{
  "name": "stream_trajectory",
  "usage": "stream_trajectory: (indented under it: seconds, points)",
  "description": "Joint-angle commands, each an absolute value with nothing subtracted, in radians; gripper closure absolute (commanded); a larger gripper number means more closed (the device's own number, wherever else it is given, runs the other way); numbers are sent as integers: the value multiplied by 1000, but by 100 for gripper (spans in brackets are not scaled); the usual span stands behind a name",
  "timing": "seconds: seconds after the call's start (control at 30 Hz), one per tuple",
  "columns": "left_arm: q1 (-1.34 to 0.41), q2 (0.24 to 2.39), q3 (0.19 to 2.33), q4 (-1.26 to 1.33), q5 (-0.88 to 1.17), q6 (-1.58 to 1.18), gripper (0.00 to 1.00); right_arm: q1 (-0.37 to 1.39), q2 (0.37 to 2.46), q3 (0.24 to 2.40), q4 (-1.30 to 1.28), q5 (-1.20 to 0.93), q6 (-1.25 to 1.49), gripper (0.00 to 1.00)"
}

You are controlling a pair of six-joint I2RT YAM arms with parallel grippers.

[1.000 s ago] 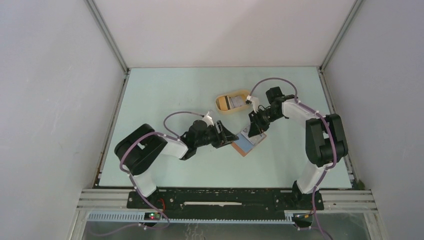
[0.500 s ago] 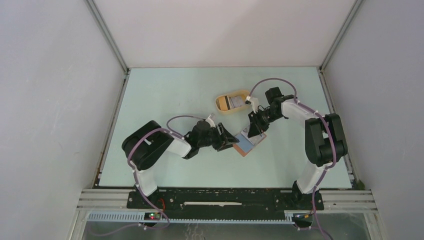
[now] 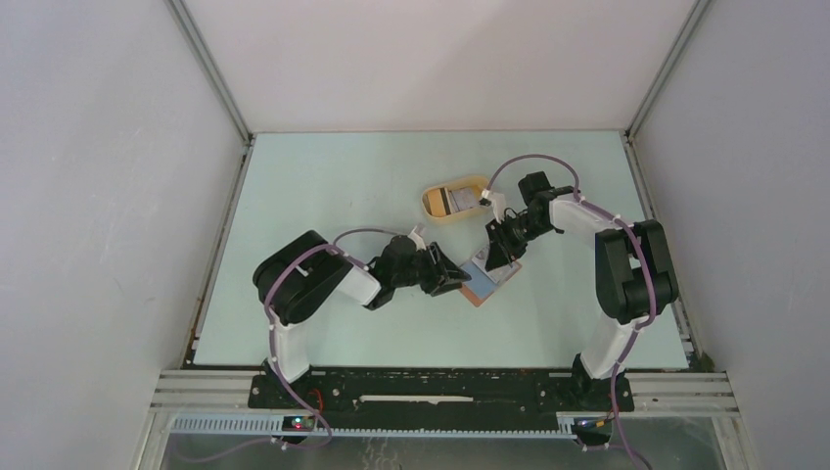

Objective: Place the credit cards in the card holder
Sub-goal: Insert the credit card into the card holder.

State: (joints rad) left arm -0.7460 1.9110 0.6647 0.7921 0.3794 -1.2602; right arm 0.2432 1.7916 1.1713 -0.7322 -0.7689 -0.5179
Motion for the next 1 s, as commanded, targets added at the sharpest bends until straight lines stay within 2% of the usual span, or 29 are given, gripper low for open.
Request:
stream_trajectory:
  seconds: [0.0, 0.17, 0.27, 0.43, 0.57, 0.67, 0.97]
  points:
    - [-745, 1948, 709, 837, 398, -1289, 50, 241, 1801, 1190, -723, -767, -519, 69]
    - [-743, 1990, 744, 840, 402, -1301, 51, 241, 1813, 1192, -714, -753, -506, 70]
    - [-741, 2010, 763, 850, 406, -1305, 56, 244, 1819, 1191, -711, -741, -500, 70]
    - [-733, 2030, 781, 851, 412, -1302, 72, 245, 1820, 1191, -699, -723, -487, 72]
    - [-724, 2033, 790, 859, 437, -1253, 92, 245, 1814, 1191, -688, -703, -472, 73]
    - [-715, 1999, 781, 853, 470, -1179, 99, 240, 1817, 1191, -675, -648, -454, 74]
    - [-666, 1883, 715, 886, 622, -1068, 100, 229, 1855, 1191, -662, -492, -442, 79]
